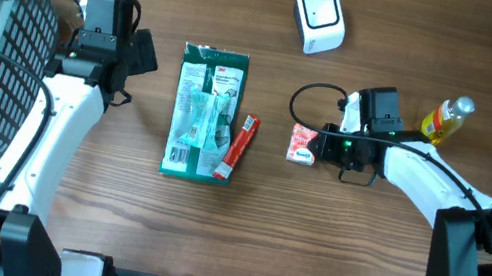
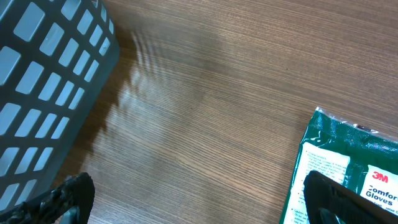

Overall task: Scan the item barcode
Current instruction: 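Carry the held snack pack right toward the oil bottle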

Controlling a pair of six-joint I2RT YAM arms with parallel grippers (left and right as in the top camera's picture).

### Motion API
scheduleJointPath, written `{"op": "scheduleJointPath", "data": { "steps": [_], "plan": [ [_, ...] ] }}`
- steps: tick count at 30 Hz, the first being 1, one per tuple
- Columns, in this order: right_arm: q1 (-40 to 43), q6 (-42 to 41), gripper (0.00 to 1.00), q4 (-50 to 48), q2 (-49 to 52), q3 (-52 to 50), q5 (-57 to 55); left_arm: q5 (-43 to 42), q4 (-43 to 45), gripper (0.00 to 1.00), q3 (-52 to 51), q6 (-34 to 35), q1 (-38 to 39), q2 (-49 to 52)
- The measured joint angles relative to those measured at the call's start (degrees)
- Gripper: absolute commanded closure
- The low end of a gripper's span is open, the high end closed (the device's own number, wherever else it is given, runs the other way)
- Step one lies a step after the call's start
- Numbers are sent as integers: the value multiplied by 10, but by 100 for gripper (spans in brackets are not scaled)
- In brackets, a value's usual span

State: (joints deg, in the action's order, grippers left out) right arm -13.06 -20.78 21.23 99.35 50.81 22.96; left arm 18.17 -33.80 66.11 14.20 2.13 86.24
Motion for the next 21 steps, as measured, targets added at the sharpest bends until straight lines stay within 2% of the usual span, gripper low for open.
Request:
{"op": "scheduleJointPath", "data": {
  "steps": [4,11,12,14,21],
  "plan": [
    [0,0,69,-26,0,-1,0,0,0,0,0,0,0,0],
    [0,-10,79,-31,5,-1,2,0,0,0,0,0,0,0],
    [0,-12,77,-31,5,-1,2,0,0,0,0,0,0,0],
    [0,-13,66,-31,6,-1,2,0,0,0,0,0,0,0],
    [0,-26,64,-9,7,-2,2,0,0,0,0,0,0,0]
  ]
}}
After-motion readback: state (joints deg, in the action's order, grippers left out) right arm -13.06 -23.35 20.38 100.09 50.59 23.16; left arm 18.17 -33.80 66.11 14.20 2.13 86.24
